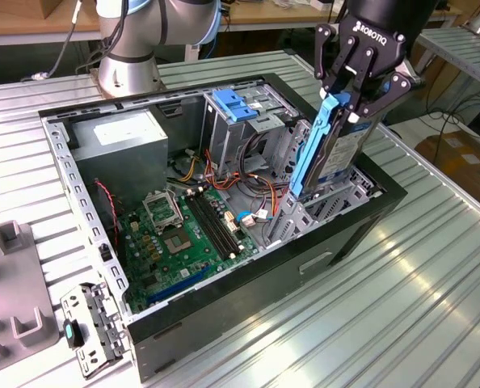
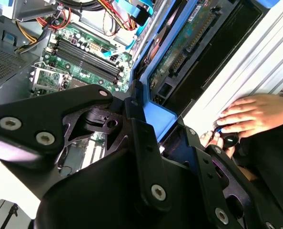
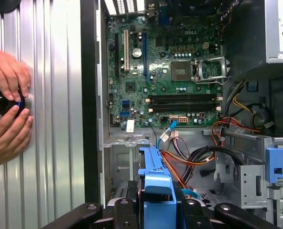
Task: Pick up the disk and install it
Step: 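Insert the disk into the insertion slot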
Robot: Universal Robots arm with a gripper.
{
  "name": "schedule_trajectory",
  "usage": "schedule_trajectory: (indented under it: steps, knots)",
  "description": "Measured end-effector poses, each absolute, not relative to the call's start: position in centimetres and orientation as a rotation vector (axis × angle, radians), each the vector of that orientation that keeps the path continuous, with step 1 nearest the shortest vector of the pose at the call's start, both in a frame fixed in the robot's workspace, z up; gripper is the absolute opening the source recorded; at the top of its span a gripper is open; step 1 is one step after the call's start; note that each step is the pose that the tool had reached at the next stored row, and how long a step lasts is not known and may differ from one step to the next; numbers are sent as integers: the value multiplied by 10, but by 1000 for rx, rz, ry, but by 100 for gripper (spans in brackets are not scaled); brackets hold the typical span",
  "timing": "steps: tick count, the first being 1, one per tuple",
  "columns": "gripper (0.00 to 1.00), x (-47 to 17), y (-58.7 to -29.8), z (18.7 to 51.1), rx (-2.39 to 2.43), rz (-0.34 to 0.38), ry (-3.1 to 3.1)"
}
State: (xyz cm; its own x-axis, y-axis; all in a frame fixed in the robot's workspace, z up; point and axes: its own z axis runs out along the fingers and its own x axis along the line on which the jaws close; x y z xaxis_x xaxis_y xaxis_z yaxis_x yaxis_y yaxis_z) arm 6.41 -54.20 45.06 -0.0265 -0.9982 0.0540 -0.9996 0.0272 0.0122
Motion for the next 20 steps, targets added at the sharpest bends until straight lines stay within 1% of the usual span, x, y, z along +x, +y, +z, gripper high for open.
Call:
schedule_trajectory:
  steps: [20]
  knots:
    - [37, 64, -545, 443, 2158, 45, -2217]
